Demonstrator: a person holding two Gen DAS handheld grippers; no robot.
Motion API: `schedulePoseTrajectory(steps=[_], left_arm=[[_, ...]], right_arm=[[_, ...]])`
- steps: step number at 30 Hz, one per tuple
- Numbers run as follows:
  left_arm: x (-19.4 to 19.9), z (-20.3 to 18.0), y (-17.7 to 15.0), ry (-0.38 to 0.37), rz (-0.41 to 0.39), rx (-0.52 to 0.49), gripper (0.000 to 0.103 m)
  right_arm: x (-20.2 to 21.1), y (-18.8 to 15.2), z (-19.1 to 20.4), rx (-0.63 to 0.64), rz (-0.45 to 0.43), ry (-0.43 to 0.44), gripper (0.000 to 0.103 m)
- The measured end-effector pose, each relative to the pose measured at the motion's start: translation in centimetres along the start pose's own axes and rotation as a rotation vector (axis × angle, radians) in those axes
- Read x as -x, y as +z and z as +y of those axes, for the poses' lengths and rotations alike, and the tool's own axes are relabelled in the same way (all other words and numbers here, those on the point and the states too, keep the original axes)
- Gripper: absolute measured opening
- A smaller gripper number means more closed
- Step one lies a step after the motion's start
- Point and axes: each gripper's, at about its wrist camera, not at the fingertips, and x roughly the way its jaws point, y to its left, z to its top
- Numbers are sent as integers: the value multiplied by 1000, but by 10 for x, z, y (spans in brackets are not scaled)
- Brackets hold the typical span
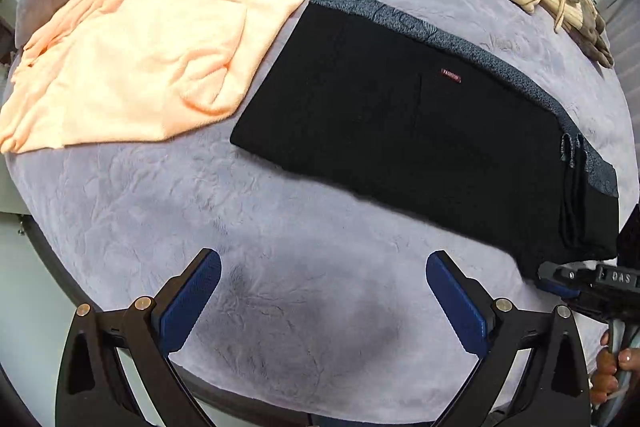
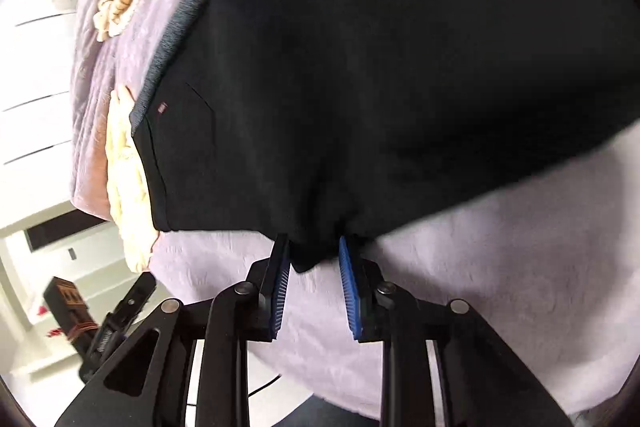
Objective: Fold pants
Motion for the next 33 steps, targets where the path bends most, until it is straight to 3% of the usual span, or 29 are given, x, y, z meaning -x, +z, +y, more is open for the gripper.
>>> schedulePoseTrajectory(steps=[4, 6, 8, 12, 14, 18, 33], left_arm=[[-4, 0, 0, -34, 10, 32, 103], [-8, 0, 2, -44, 15, 41, 103], [-11, -2, 4, -49, 17, 40, 103], [-12, -6, 11, -58, 9, 29, 103], [-11, -6, 12, -70, 3, 33, 103], [-11, -3, 14, -72, -3, 37, 103], [-16, 6, 20, -80, -1, 62, 103]], right_arm=[[9, -15, 33, 185, -5, -117, 28], [17, -23, 49, 267, -46, -162, 34], [23, -25, 65, 336, -95, -224, 50], [22, -17, 86, 432, -145, -318, 55], [13, -11, 88, 439, -138, -353, 61], [-10, -3, 72, 380, -59, -400, 62], [-25, -8, 83, 423, -38, -452, 71]])
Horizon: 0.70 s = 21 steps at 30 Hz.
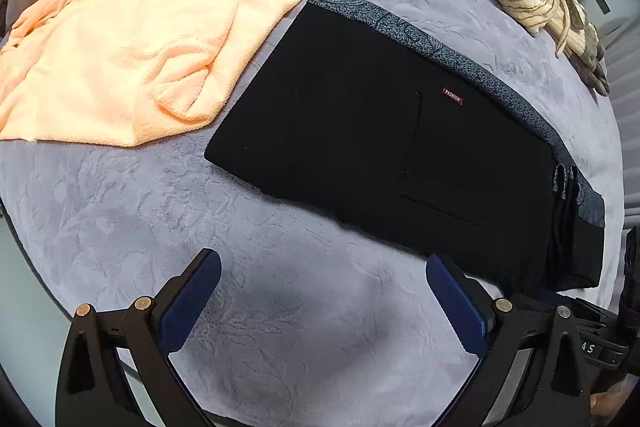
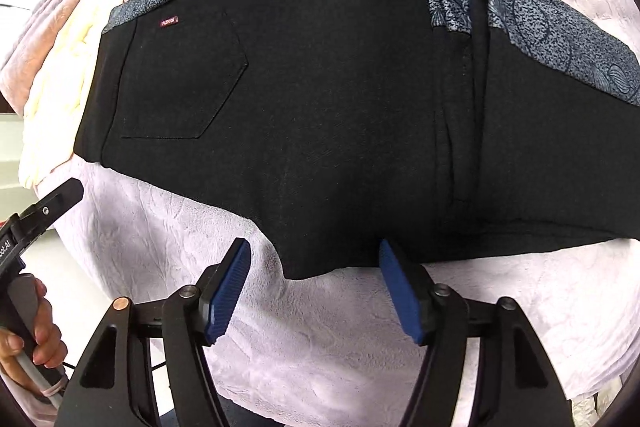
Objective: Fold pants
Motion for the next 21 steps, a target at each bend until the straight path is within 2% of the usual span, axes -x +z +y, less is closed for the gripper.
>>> schedulePoseTrajectory(steps=[8, 21], left_arm=[[-3, 3, 3, -10, 7, 7, 103], [-7, 7, 4, -29, 8, 25, 103]], right_arm=[[-16, -2, 16, 13, 6, -19, 74], [-18, -10, 18, 20, 10, -23, 76]])
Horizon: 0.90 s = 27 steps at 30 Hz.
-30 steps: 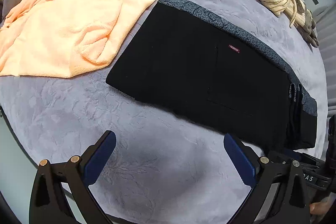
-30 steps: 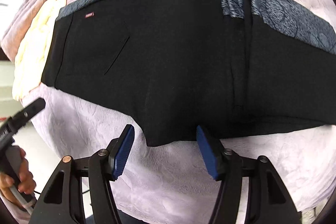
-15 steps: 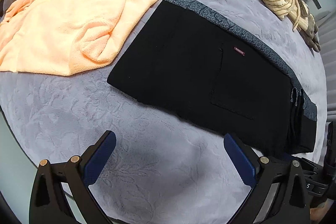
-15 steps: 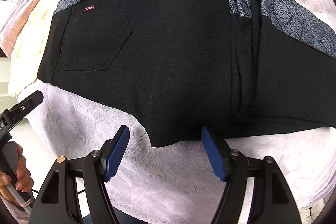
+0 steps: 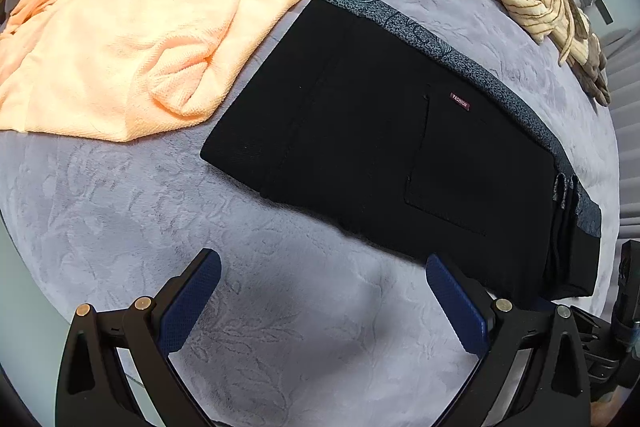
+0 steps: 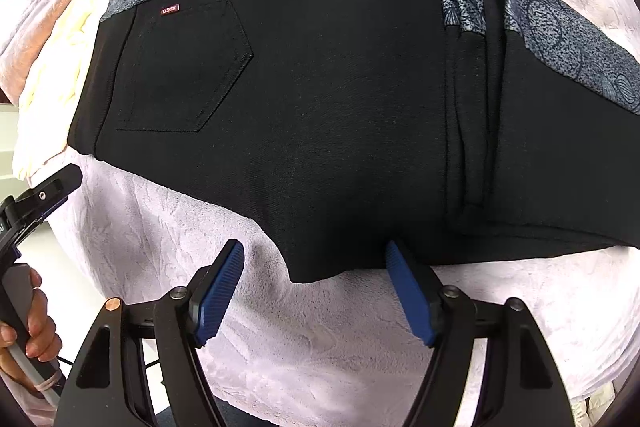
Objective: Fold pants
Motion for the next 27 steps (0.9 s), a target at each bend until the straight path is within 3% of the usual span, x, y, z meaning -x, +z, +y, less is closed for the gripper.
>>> schedulePoseTrajectory(steps=[6, 11, 27], left_arm=[[-2, 2, 1, -15, -2, 7, 103], [-1, 10, 3, -72, -14, 41, 103], [-1, 15, 4, -82, -32, 58, 103]], right_arm=[[-5, -1, 5, 2, -1, -4, 77], [-8, -2, 7, 7, 0, -9, 77], [-15, 0, 14, 25, 5, -19, 77]])
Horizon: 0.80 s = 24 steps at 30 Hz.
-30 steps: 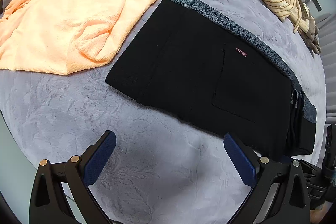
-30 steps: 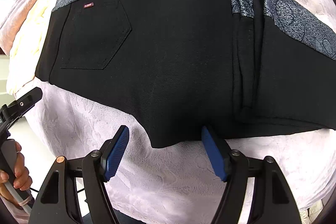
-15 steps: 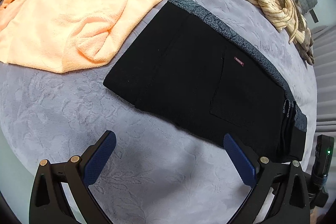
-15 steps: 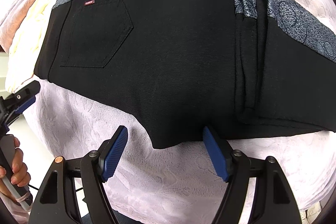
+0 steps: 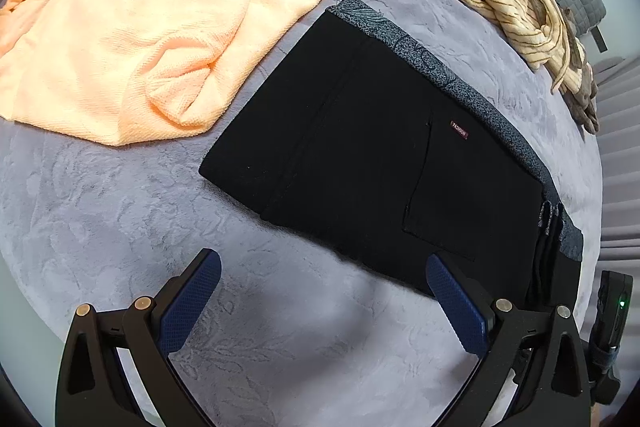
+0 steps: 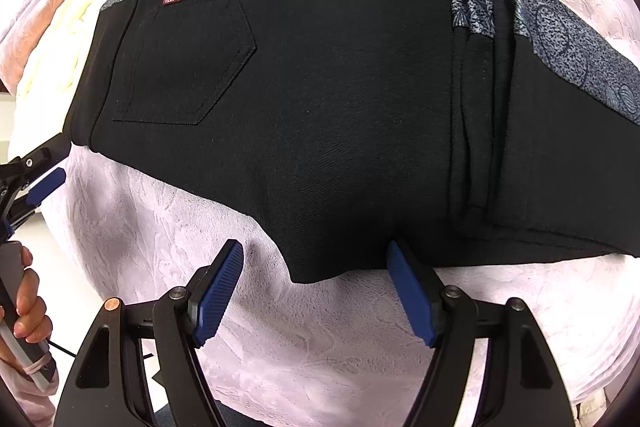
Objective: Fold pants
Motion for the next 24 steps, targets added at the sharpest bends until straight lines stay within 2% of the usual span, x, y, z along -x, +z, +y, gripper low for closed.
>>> schedulePoseTrajectory(steps=[24], left_arm=[[-17, -1, 0, -48, -12, 46, 103]], right_arm=[[-16, 4, 7, 21, 5, -1, 83]])
